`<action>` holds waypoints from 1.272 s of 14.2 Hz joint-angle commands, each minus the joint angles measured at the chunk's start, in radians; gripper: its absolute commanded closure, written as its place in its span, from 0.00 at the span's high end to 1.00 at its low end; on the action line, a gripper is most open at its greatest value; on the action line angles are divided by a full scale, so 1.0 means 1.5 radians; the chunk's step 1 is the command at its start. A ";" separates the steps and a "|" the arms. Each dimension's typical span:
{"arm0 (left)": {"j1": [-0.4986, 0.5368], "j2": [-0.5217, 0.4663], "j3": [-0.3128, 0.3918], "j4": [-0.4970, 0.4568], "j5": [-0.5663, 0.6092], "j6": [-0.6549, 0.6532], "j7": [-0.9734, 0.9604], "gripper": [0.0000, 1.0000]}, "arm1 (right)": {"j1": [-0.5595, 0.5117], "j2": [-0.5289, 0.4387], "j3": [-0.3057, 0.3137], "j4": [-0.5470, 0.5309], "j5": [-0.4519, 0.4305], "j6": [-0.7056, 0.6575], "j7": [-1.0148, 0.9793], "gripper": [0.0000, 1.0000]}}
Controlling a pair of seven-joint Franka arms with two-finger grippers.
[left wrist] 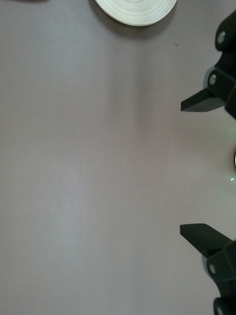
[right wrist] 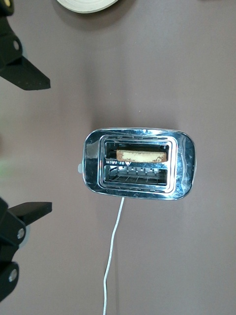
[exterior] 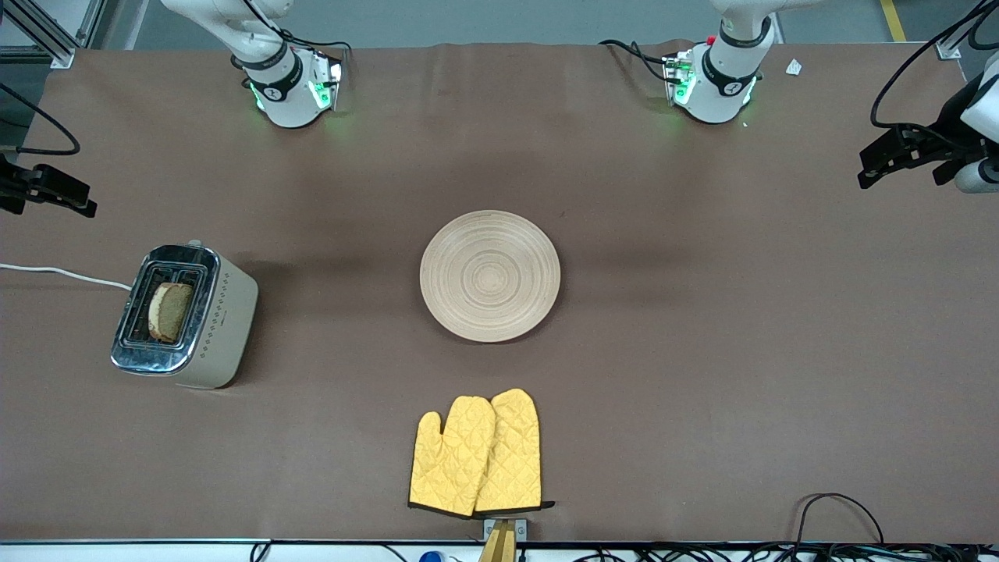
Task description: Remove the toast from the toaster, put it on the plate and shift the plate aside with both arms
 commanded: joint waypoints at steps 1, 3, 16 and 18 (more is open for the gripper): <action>0.003 0.006 -0.002 0.016 -0.002 -0.014 0.010 1.00 | 0.000 0.000 -0.002 0.006 0.002 -0.022 -0.004 1.00; 0.004 0.006 -0.002 0.017 -0.002 -0.014 0.010 1.00 | -0.002 0.000 -0.003 0.010 0.002 -0.023 -0.005 1.00; 0.005 0.007 0.000 0.017 -0.005 -0.013 0.010 1.00 | -0.040 0.075 -0.010 -0.112 0.029 0.184 0.000 1.00; 0.005 0.007 0.000 0.017 -0.005 -0.013 0.010 1.00 | -0.051 0.104 -0.009 -0.113 0.029 0.209 -0.004 1.00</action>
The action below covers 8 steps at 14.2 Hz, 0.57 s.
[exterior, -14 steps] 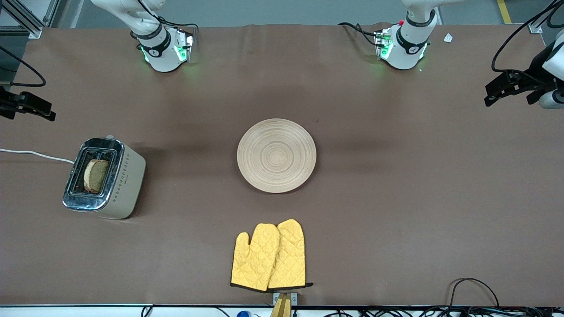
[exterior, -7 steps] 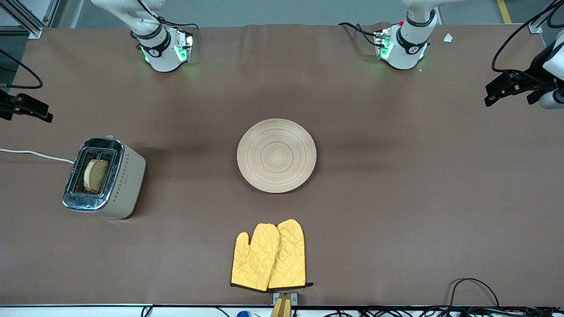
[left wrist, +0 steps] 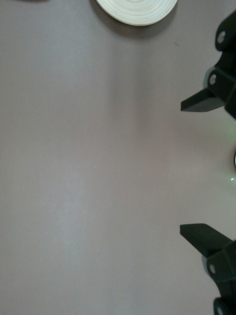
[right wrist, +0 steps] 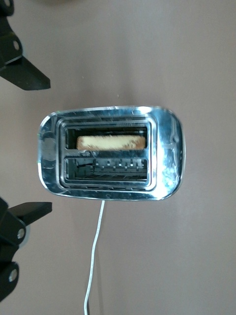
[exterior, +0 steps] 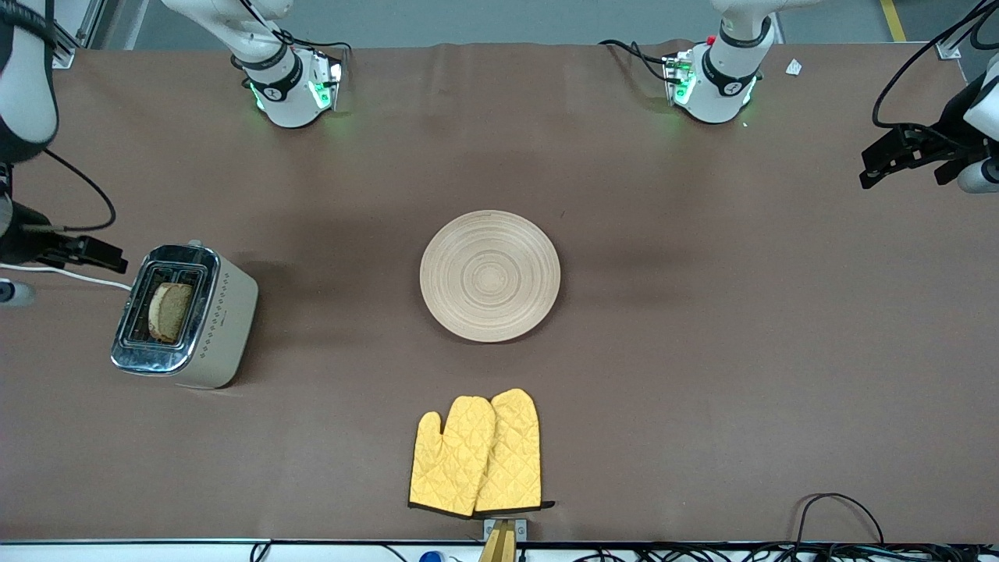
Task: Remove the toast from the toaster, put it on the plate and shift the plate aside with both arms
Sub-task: 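Reach the right gripper down over the toast in the toaster slot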
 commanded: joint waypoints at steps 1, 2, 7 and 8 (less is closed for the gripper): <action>0.005 0.011 -0.002 0.017 -0.005 -0.013 0.009 1.00 | -0.017 0.032 0.006 -0.004 0.014 0.040 -0.005 1.00; 0.005 0.013 -0.002 0.018 -0.005 -0.013 0.009 1.00 | -0.016 0.043 0.006 -0.004 0.014 0.055 -0.005 1.00; 0.005 0.015 -0.001 0.018 -0.005 -0.013 0.009 1.00 | -0.012 0.098 0.008 -0.020 0.031 0.104 -0.004 0.99; 0.005 0.015 0.000 0.018 -0.004 -0.013 0.009 1.00 | -0.012 0.106 0.009 -0.029 0.033 0.116 -0.005 0.99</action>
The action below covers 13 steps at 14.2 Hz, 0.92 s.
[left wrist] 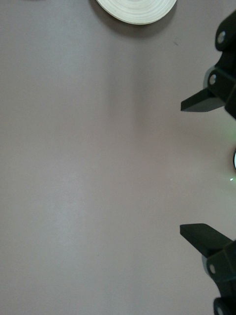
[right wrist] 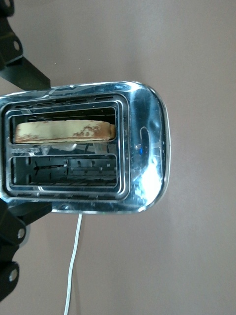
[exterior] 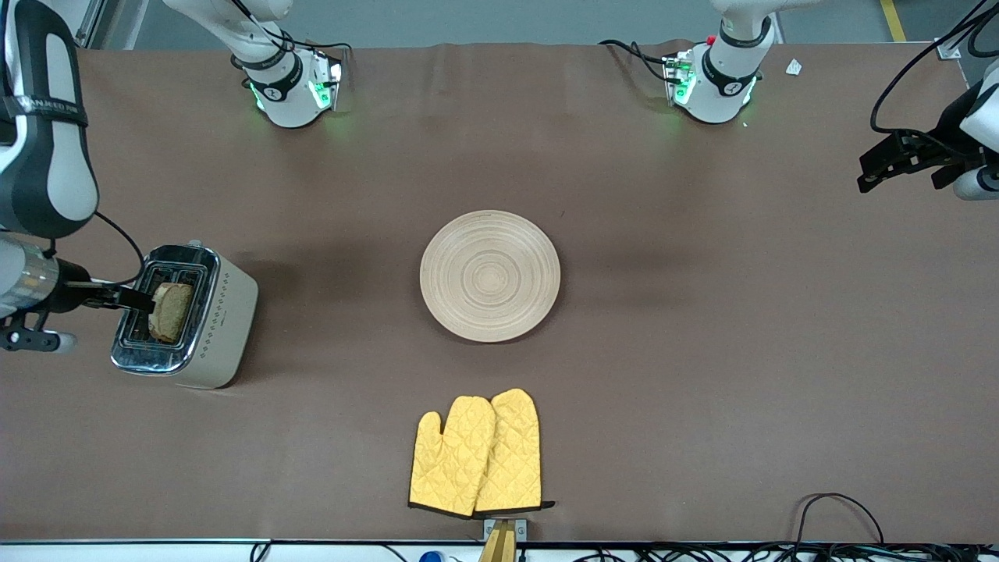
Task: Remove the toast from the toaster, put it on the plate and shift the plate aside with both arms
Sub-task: 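Reach the right gripper down over the toast in the toaster slot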
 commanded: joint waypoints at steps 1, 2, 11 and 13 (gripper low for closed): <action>0.005 0.006 -0.001 0.017 -0.003 -0.013 0.009 1.00 | -0.003 0.008 0.004 -0.033 0.017 0.036 -0.007 0.93; 0.005 0.006 0.001 0.017 -0.003 -0.013 0.009 1.00 | -0.002 0.008 0.004 -0.044 0.017 0.042 -0.007 0.74; 0.005 0.005 0.003 0.022 -0.002 -0.014 0.010 1.00 | 0.003 -0.014 0.006 -0.038 0.017 0.008 -0.011 0.00; 0.005 0.006 0.003 0.028 -0.002 -0.014 0.009 1.00 | 0.002 -0.041 0.008 -0.035 0.017 0.007 -0.047 0.00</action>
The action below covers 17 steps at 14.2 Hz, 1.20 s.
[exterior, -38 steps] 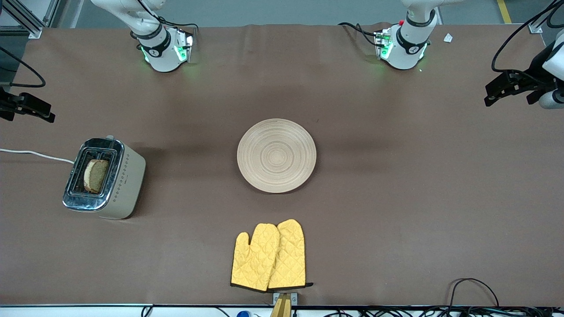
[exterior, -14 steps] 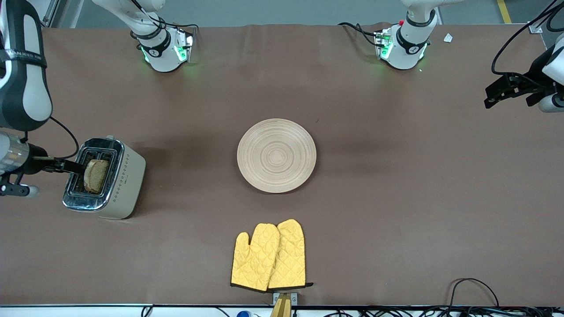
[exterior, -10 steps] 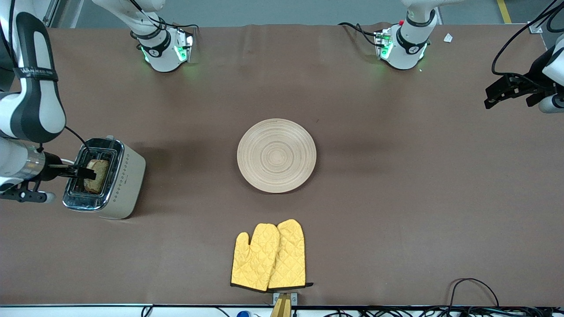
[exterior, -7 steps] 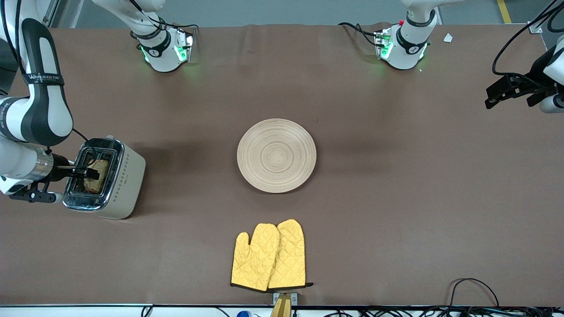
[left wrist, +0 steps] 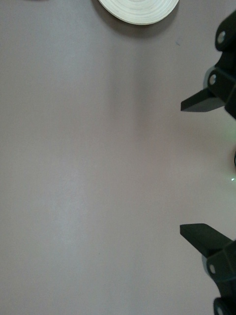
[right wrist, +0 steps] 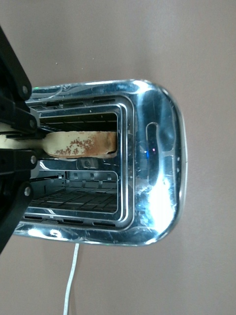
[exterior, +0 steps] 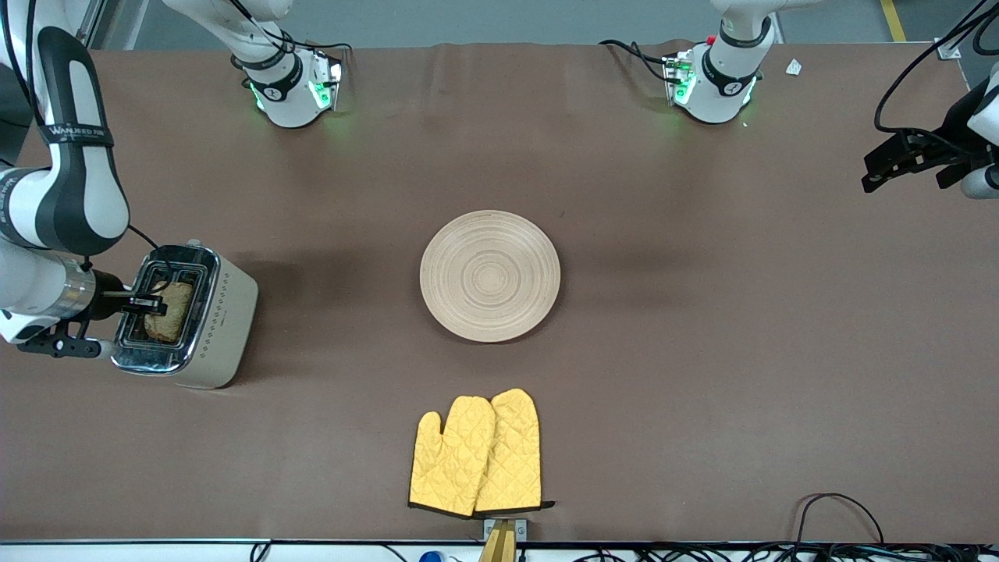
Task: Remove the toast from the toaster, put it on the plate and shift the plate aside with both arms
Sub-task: 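Grasp the toast with the right gripper and lift it out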
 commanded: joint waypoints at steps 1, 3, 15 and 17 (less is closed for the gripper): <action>0.004 0.006 0.000 0.020 -0.002 -0.014 0.009 1.00 | 0.000 -0.066 0.000 -0.008 0.011 -0.019 -0.040 0.00; 0.004 0.006 0.000 0.019 -0.001 -0.014 0.009 1.00 | 0.000 -0.107 0.007 -0.004 0.014 -0.040 -0.063 0.00; 0.005 0.012 0.001 0.022 -0.005 -0.013 0.009 1.00 | 0.116 -0.132 0.054 -0.031 0.147 -0.026 0.080 0.00; 0.005 0.012 0.001 0.022 -0.004 -0.013 0.009 1.00 | 0.133 -0.128 0.053 -0.077 0.288 0.010 0.085 0.00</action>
